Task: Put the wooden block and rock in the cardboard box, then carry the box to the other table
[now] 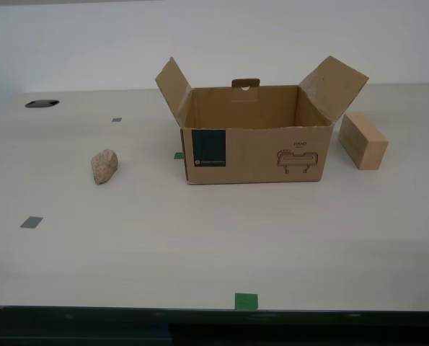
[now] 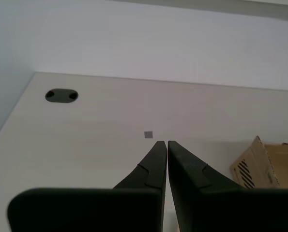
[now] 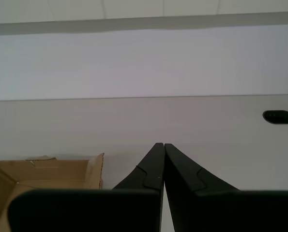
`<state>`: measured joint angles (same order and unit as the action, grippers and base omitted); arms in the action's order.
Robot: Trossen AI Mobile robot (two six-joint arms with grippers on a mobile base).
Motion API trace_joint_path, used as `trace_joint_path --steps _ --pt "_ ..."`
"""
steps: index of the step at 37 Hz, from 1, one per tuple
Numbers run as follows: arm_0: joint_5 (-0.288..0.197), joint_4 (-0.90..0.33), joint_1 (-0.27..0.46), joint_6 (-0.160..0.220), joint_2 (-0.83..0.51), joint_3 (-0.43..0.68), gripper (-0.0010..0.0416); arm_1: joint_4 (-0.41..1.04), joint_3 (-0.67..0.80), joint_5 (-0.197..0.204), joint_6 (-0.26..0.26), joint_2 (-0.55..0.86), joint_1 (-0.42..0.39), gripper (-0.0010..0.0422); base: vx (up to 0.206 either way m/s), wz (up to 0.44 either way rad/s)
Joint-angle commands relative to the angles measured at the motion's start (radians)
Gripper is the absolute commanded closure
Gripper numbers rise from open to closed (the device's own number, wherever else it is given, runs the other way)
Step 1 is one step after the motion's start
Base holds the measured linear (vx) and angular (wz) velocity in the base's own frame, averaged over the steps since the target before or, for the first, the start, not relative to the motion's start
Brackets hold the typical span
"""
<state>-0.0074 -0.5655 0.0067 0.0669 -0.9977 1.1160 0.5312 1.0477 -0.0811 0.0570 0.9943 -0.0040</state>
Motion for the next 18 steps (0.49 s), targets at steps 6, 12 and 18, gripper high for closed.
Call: trace_joint_path --steps 6,12,18 --pt "0.001 -0.148 0.001 0.049 -0.016 0.098 0.0406 0.158 0.123 -0.135 0.034 0.092 -0.005 0.0412 0.0 0.0" --pt "0.001 -0.289 0.001 0.074 -0.063 0.177 0.0406 0.306 0.228 -0.151 0.047 0.182 -0.011 0.0412 0.0 0.0" --pt "0.001 -0.426 0.001 0.074 -0.11 0.249 0.0406 0.433 0.309 -0.151 0.027 0.262 -0.025 0.0412 0.0 0.0"
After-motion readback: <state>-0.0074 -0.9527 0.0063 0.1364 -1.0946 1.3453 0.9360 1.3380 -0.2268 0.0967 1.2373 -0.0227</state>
